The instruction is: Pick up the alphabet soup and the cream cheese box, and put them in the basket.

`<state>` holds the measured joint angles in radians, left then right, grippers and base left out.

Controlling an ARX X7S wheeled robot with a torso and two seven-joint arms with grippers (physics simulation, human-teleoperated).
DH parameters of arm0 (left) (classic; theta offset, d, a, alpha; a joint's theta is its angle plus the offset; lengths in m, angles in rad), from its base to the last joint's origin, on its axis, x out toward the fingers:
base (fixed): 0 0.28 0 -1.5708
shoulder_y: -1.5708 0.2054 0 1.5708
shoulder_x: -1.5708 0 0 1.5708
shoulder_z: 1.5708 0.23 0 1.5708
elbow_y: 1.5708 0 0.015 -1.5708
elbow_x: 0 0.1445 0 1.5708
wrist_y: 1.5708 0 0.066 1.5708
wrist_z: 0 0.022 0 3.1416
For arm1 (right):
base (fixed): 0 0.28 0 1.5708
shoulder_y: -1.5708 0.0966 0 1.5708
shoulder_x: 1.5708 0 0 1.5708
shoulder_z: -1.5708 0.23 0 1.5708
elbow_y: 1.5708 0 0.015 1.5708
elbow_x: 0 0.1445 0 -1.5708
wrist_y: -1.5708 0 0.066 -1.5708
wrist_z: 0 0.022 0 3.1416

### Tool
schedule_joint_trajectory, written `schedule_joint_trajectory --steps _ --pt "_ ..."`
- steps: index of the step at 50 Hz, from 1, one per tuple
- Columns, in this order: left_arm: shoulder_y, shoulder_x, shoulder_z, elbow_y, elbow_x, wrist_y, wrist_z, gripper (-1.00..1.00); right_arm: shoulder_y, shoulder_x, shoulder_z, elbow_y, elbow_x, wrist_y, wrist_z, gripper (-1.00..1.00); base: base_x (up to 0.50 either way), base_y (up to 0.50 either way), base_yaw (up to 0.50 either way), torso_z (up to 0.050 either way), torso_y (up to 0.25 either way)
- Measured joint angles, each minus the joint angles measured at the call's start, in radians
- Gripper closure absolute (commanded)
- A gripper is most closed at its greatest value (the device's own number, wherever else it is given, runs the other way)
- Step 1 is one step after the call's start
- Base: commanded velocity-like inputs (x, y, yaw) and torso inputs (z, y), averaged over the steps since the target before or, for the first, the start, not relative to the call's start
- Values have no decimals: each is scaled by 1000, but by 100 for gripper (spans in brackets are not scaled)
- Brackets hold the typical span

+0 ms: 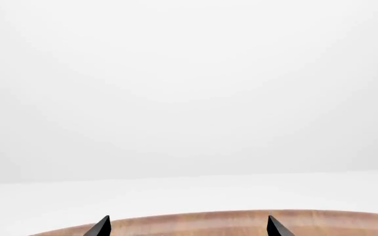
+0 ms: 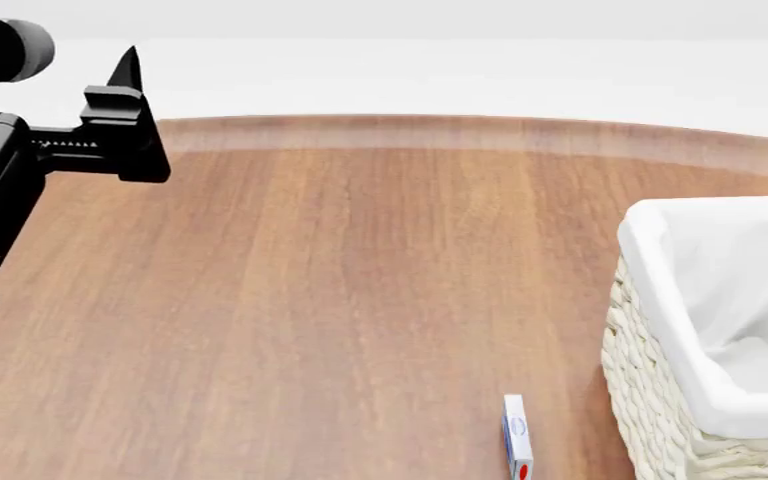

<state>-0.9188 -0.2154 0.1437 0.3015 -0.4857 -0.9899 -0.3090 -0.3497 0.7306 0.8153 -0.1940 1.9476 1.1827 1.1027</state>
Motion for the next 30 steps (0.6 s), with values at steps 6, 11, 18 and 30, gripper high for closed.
schedule_joint_trajectory --steps 6,11,18,30 --pt "2 -2 4 0 -2 2 -2 -100 3 -16 -12 25 -57 5 -51 -100 0 0 0 0 0" --pt "3 -3 6 1 -4 1 -4 -100 9 -28 -34 48 -103 9 -93 -100 0 0 0 0 0" --pt "3 -4 8 2 -8 2 -7 -100 22 -40 -76 91 -147 18 -141 -100 0 0 0 0 0" --pt "5 -7 11 -8 -11 12 -9 -100 48 -36 -126 126 -203 34 -175 100 1 0 1 0 0"
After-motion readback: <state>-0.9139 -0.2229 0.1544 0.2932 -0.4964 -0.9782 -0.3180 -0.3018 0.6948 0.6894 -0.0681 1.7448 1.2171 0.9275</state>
